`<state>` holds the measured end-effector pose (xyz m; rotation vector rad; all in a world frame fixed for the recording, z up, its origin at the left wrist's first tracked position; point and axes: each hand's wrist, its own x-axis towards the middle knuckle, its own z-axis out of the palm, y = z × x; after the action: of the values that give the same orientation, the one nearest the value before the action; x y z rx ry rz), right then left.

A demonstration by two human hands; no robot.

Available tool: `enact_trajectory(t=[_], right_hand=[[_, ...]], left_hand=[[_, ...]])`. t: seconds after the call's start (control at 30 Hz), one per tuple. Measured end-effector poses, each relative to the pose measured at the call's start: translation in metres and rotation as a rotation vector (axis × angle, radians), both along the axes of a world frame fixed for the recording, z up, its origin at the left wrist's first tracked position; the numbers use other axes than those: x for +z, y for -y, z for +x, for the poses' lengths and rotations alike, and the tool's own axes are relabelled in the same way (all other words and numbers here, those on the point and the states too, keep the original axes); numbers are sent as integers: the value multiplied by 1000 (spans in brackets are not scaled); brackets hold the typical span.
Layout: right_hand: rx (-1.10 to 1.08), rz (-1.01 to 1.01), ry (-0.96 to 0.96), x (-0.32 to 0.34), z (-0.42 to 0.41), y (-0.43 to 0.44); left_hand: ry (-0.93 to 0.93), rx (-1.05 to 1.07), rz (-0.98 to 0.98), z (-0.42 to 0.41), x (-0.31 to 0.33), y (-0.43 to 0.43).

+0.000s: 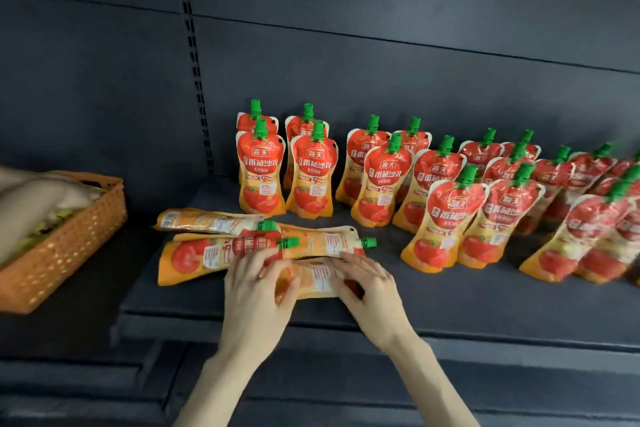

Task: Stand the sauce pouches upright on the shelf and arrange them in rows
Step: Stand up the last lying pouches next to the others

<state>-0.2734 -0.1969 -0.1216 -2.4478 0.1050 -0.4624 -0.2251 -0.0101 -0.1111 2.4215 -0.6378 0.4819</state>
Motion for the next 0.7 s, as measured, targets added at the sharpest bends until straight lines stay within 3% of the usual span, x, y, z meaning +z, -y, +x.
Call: enact_trajectory(t=[0.1, 0.37, 0.47, 0.6, 0.7], right_hand=[[31, 40, -20, 1, -11, 2], [-40, 168, -8, 3, -28, 14], [-32, 278, -9, 9, -31, 16], [-8, 392, 62, 14, -36, 17], [-8, 400, 100, 17, -35, 16]], left_hand=[[-23, 14, 102, -19, -9, -1], [23, 45, 10, -34, -4, 5], [-4, 20, 128, -27, 7, 5], [-207, -127, 387, -10, 26, 4], [-214, -194, 550, -5, 35, 12]])
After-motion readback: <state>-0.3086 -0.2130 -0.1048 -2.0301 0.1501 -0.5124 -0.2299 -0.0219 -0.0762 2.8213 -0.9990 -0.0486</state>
